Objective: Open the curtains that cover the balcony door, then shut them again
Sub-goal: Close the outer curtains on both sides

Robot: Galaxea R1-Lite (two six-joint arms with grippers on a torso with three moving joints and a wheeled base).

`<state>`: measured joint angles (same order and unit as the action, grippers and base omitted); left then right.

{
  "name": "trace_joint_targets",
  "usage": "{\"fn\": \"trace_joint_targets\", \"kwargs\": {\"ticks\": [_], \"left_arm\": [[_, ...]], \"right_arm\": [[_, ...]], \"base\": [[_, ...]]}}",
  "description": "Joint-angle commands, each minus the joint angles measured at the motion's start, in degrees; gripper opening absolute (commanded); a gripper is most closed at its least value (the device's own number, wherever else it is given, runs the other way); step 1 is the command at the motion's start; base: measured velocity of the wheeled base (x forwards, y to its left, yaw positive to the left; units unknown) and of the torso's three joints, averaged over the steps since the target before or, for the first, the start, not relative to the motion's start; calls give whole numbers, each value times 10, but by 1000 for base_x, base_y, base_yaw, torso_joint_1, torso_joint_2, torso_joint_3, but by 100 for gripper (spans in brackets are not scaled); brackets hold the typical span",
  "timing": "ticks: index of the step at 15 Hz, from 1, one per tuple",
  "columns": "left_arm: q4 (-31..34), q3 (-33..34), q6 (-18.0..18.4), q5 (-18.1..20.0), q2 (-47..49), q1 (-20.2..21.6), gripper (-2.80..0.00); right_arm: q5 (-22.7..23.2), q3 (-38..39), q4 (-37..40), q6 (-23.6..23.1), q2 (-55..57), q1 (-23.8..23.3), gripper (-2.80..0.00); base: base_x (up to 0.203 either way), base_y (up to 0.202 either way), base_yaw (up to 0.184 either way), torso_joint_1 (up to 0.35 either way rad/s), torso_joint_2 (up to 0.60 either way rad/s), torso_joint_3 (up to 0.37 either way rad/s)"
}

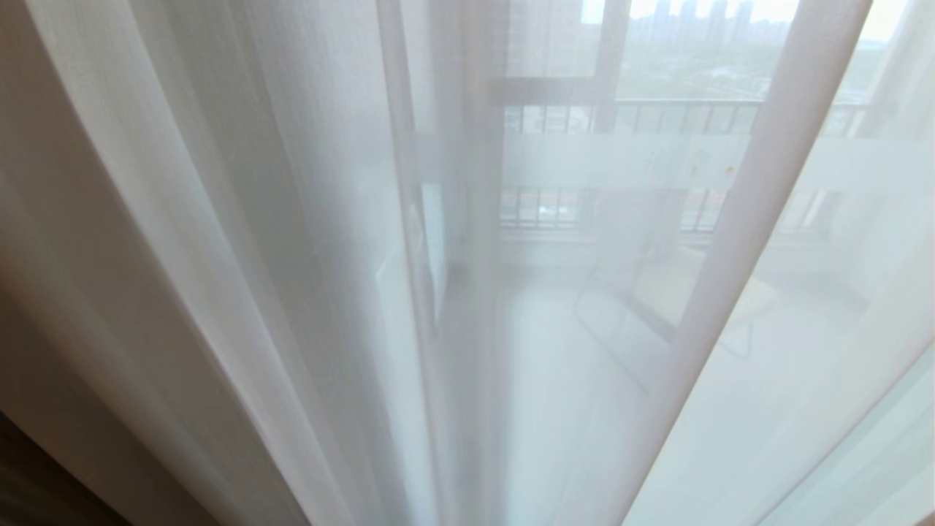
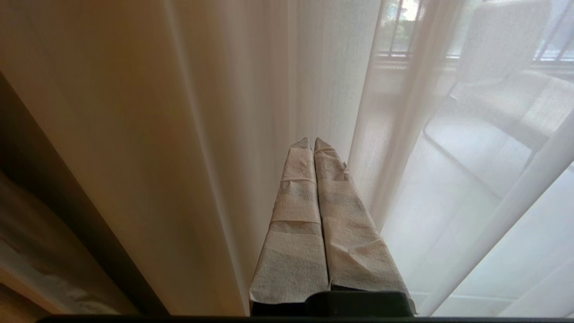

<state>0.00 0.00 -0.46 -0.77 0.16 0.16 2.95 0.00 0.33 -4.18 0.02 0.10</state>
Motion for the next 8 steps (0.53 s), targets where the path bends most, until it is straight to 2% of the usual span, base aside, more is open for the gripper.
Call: {"fn": "trace_joint_targets", "kwargs": {"ticks": [1,8], "left_arm": [[-1,0,-1,2,-1,0,-280],[0,0,6,0,-1,0,-280]], "right_arm": [[0,0,0,0,0,1,-280],[0,0,-1,0,0,0,-280]], "base": [[0,0,0,0,0,0],[0,0,0,0,0,0]]}}
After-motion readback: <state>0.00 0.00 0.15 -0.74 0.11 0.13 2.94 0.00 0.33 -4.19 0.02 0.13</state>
